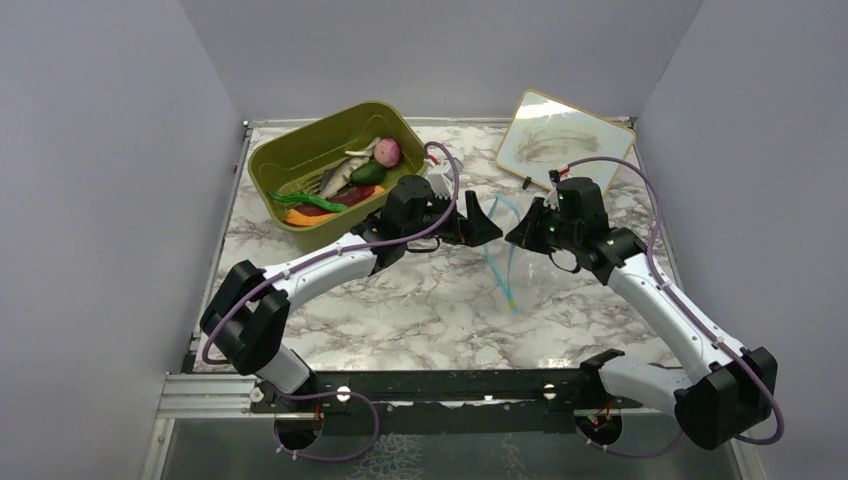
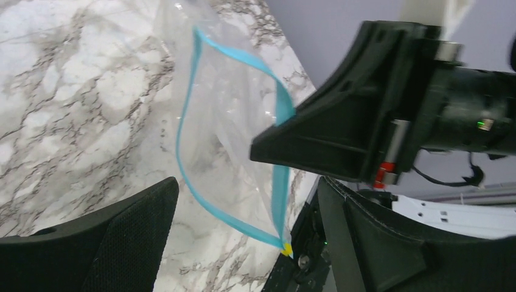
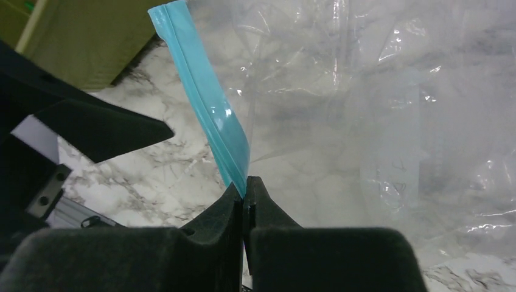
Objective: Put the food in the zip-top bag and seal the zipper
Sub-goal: Open the zipper of the food storage bag at the center of the board.
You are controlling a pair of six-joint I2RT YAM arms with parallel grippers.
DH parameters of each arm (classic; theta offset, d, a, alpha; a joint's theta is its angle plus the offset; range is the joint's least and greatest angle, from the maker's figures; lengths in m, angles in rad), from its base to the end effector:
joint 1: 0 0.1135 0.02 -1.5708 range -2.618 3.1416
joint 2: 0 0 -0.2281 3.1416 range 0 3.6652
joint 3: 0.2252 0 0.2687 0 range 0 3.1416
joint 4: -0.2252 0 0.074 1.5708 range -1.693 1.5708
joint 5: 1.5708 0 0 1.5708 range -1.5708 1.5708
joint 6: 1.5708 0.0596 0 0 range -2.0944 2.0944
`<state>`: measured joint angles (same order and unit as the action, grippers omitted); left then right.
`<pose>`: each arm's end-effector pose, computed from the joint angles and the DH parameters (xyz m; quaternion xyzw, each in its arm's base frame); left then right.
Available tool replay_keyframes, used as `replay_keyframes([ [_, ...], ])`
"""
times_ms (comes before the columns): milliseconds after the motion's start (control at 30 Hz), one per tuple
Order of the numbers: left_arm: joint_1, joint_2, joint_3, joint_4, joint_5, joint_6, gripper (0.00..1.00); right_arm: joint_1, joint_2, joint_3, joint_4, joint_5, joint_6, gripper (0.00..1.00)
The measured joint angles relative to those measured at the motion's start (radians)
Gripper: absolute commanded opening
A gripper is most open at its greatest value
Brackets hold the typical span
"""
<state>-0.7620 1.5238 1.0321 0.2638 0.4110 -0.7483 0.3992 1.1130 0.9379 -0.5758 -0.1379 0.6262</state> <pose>0.2685 -0.2891 0.2415 0.1322 0.7656 -0.5338 0.3340 0.2592 0.1182 0.2408 0.0764 0.9122 0.2501 0.3155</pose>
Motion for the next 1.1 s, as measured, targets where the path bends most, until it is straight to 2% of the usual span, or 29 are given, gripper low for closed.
replay_keyframes([
  [333, -0.004, 0.09, 0.0, -0.068, -0.072, 0.019, 0.66, 0.0, -0.056, -0.064, 0.121, -0.069, 0.07, 0.01],
  [400, -0.006, 0.103, 0.0, -0.071, -0.077, 0.023, 0.56, 0.0, -0.058, -0.064, 0.132, -0.078, 0.077, 0.01],
  [533, -0.006, 0.128, 0.0, -0.082, -0.09, 0.03, 0.24, 0.0, -0.06, -0.063, 0.133, -0.086, 0.072, 0.01],
  [700, -0.006, 0.129, 0.0, -0.134, -0.128, 0.06, 0.05, 0.0, -0.06, 0.003, 0.04, -0.03, 0.014, 0.01],
  [833, -0.005, 0.108, -0.026, -0.149, -0.145, 0.082, 0.0, 0.0, -0.07, 0.093, -0.05, 0.074, -0.054, 0.01],
  [1067, 0.006, 0.063, -0.069, -0.132, -0.144, 0.08, 0.0, 0.01, -0.11, 0.179, -0.204, 0.232, -0.161, 0.01],
  [1100, 0.009, 0.048, -0.08, -0.115, -0.137, 0.076, 0.03, 0.011, -0.11, 0.185, -0.221, 0.245, -0.173, 0.01],
])
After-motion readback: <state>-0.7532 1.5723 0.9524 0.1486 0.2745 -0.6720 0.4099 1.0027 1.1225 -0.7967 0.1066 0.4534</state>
